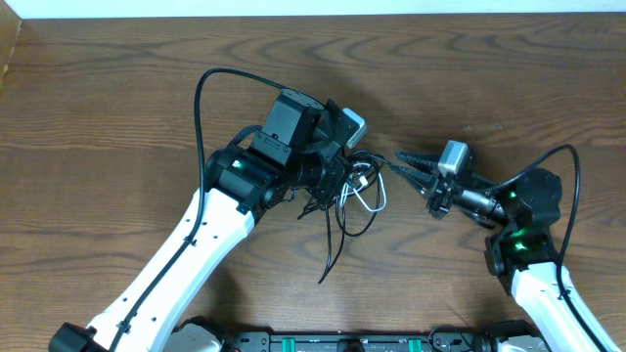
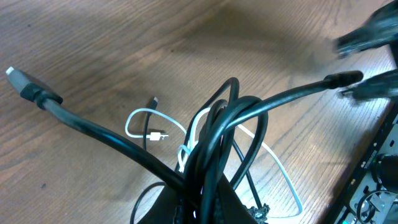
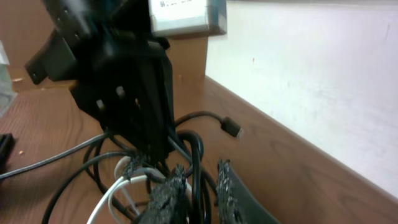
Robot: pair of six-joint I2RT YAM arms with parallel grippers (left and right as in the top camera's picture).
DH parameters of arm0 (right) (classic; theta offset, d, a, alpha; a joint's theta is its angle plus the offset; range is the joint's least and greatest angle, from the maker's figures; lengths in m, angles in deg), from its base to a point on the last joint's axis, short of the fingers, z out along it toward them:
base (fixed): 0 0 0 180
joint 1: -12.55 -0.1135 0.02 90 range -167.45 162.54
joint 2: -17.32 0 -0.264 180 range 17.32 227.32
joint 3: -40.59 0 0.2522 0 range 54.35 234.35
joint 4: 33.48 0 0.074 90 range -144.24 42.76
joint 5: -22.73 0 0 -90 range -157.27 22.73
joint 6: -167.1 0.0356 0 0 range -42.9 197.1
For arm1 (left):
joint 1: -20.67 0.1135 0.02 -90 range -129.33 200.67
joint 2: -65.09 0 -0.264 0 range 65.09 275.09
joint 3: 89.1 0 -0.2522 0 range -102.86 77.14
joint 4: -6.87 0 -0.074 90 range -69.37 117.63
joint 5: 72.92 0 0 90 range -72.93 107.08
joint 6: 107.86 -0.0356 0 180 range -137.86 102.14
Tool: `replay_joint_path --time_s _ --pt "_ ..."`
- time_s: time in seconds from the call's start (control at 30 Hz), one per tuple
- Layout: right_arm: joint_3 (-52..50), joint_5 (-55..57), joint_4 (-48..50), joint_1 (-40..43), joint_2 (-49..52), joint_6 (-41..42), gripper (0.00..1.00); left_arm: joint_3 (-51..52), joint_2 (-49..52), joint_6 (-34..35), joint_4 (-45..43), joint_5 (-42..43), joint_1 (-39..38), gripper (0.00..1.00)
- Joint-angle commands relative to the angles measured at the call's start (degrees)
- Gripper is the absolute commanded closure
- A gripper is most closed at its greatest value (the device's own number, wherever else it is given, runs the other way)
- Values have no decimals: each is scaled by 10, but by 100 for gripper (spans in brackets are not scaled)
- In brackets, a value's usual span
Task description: Untangle cables
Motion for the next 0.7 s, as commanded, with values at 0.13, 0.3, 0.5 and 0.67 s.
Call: replay_joint_path --time_s 0.13,0.3,0.5,0.67 --pt "7 22 -17 3 -4 -31 84 -3 -44 -95 40 42 0 92" --pt "7 43 -18 15 -3 -31 84 -3 -64 -153 86 42 0 92" --pt "7 36 -19 13 -3 -31 83 -3 -64 -168 85 42 0 93" --pt "7 16 -18 12 -3 -24 82 -3 -64 -177 65 42 0 93"
